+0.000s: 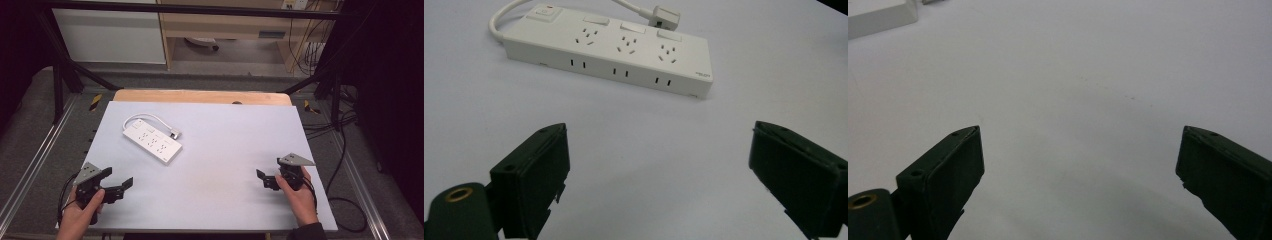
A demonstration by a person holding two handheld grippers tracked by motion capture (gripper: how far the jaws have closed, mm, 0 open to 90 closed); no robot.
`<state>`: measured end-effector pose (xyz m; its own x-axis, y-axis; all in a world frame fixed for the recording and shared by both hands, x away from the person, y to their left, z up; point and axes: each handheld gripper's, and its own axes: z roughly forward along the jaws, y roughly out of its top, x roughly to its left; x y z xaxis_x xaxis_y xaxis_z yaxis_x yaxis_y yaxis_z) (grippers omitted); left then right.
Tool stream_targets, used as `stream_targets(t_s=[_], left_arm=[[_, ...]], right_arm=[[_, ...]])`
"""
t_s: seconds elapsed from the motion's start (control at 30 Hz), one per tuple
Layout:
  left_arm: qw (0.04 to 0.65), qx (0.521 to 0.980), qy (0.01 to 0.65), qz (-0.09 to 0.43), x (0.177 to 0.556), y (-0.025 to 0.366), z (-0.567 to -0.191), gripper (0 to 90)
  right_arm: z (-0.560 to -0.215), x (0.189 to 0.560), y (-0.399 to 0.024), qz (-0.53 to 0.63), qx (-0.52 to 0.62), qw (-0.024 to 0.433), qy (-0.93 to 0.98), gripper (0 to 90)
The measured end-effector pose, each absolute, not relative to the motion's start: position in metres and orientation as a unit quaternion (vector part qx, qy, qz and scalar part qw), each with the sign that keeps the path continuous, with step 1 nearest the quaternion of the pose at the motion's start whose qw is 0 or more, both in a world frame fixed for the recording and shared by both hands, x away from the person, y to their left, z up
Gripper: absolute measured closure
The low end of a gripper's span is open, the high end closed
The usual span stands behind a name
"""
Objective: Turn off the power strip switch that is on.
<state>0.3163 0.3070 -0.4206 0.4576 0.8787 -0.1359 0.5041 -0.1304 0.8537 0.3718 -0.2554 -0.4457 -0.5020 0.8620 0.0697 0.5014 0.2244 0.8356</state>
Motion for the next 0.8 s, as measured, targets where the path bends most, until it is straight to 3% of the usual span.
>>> stream_targets(t_s=[0.8], left_arm=[[0.479,0.722,0.464,0.185,0.3102,0.2987,-0.4150,8.9]], right_arm=[[-0.4483,0.3713,-0.2485,0.412,0.439,0.207,0.771,4.3]])
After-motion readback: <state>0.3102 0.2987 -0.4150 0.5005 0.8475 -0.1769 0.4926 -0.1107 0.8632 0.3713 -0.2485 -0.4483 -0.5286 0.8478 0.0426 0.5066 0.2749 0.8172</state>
